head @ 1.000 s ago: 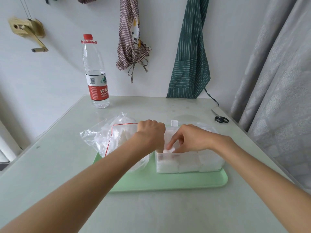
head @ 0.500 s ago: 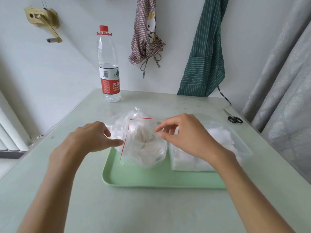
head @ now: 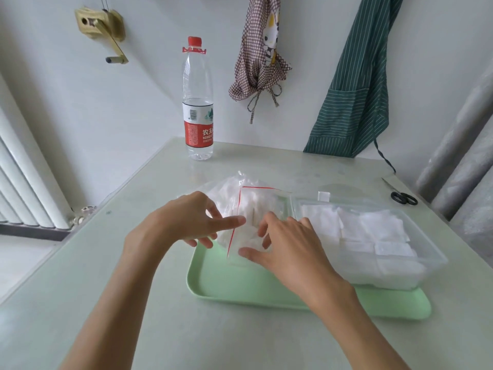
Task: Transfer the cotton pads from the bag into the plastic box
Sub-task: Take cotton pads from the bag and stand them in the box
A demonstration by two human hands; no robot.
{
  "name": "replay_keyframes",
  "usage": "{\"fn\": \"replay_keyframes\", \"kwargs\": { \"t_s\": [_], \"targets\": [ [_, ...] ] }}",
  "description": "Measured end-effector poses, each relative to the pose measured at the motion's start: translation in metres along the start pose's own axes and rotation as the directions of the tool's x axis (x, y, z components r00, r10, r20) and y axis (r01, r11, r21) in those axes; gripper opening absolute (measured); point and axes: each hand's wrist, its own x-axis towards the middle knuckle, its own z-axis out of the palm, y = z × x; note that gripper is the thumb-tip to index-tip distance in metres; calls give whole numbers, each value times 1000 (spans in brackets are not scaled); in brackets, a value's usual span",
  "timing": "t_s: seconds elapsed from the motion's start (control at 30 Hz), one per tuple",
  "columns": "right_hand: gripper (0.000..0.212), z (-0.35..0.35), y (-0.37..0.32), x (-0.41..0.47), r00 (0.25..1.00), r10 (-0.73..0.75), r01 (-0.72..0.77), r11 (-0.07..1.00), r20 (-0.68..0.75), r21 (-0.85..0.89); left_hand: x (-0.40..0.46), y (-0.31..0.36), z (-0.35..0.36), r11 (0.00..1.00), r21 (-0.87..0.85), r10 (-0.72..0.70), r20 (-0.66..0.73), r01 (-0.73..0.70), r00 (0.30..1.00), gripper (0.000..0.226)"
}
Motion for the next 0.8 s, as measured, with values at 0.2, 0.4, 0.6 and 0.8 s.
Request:
{"fn": "replay_keyframes", "kwargs": {
  "t_s": [0.2, 0.4, 0.6, 0.8],
  "targets": [
    [25, 0, 3, -3, 996, -61, 70, 988, 63, -139, 5, 0, 8, 988, 152, -15, 42, 8, 999, 16],
    [24, 12, -4, -2, 997, -62, 50, 982, -55, -184, 7, -2, 7, 984, 173, -39, -9, 40, 999, 6],
    [17, 8, 4, 3, 983, -80, 84, 996, -166, 19, 1, -1, 5, 948, 290, -80, -183, 131, 980, 10],
    [7, -30, 22, 7, 978, 195, -45, 568, -81, 822, -11, 8, -8, 984, 175, 39, -294, 14, 955, 43]
  ]
}}
